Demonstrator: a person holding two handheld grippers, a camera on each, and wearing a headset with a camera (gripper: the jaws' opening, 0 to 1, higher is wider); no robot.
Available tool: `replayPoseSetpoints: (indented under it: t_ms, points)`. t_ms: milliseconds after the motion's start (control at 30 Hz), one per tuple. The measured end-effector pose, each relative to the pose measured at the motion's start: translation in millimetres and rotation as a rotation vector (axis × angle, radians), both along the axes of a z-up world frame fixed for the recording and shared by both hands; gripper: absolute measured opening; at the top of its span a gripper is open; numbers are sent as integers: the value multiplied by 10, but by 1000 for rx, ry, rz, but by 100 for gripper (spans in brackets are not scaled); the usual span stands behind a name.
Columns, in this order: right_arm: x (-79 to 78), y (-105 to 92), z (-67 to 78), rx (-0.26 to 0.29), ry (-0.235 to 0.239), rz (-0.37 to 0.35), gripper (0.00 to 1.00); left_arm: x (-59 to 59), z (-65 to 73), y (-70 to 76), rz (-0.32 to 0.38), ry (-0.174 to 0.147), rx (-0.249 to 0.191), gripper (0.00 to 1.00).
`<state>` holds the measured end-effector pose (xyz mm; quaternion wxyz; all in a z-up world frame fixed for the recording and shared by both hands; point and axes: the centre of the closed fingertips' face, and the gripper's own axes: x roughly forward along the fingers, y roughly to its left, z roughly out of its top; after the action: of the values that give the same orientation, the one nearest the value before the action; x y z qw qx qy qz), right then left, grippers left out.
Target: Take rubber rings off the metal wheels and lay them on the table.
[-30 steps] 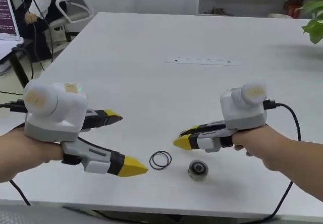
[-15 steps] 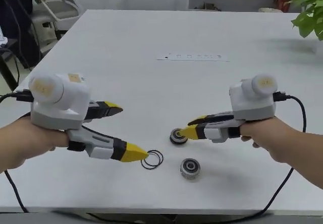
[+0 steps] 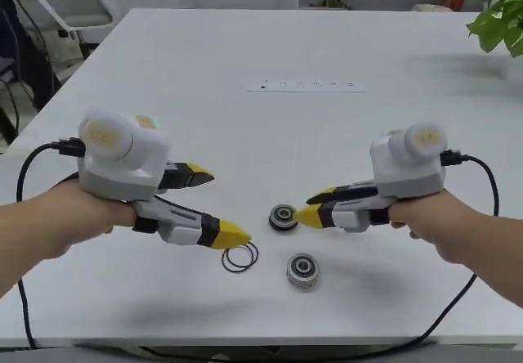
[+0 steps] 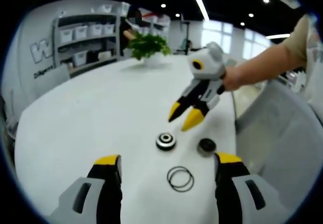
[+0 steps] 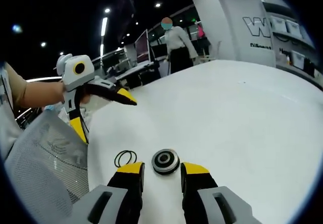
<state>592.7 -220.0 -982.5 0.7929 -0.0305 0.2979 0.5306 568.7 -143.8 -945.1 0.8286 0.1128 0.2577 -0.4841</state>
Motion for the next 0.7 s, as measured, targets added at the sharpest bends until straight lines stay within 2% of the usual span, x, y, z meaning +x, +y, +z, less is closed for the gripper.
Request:
replayPoseSetpoints:
  t_ms: [433, 600, 700]
  points:
    - [62, -22, -199, -38, -19, 14, 27, 108, -165, -150, -15, 20, 6, 64]
    - [61, -8, -239, -47, -22, 26, 26, 156, -205, -207, -23, 7, 15, 57]
    - [56, -1, -261, -51, -20, 32, 26, 179, -241, -242, -25, 17, 16, 54]
